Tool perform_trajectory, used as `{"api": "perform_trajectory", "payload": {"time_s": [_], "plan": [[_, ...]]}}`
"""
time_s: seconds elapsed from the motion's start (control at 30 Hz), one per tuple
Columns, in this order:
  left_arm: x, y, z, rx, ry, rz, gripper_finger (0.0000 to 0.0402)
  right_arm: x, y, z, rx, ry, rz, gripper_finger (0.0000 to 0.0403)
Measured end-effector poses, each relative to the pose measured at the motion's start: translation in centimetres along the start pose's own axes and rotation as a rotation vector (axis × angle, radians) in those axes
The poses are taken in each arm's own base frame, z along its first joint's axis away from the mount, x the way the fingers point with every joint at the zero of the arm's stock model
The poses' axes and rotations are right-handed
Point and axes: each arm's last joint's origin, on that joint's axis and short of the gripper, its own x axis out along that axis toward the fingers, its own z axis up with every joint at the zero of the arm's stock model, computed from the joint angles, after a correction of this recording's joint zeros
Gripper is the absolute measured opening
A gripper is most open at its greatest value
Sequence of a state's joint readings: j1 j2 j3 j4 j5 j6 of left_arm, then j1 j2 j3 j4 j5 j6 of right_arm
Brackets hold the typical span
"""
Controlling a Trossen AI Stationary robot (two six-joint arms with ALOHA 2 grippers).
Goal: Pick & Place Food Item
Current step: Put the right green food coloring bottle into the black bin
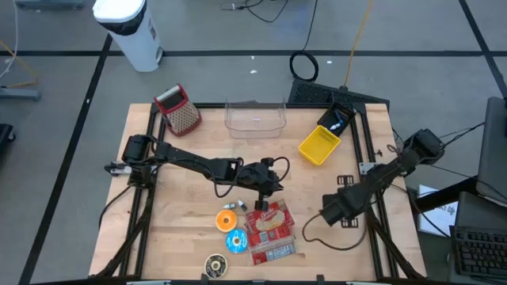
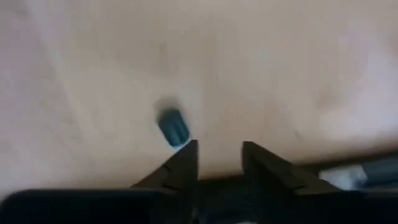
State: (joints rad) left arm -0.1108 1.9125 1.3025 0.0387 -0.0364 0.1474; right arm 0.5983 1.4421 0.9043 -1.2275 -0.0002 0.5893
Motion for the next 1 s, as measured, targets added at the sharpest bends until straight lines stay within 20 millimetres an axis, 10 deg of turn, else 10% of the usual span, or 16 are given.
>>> {"api": "perform_trajectory", "payload": {"time_s": [0.33, 1.0], "plan": [[0.0, -0.1, -0.1, 0.001, 0.011, -0.003, 0.0026, 2.5, -1.0, -2.7, -0.031, -0.041, 0.111, 0.0221], [0.0, -0.1, -0.1, 0.002, 0.012, -0.003, 0.0026, 5.6, -1.0, -3.4, -0.064, -0.046, 0.157, 0.0109]]}}
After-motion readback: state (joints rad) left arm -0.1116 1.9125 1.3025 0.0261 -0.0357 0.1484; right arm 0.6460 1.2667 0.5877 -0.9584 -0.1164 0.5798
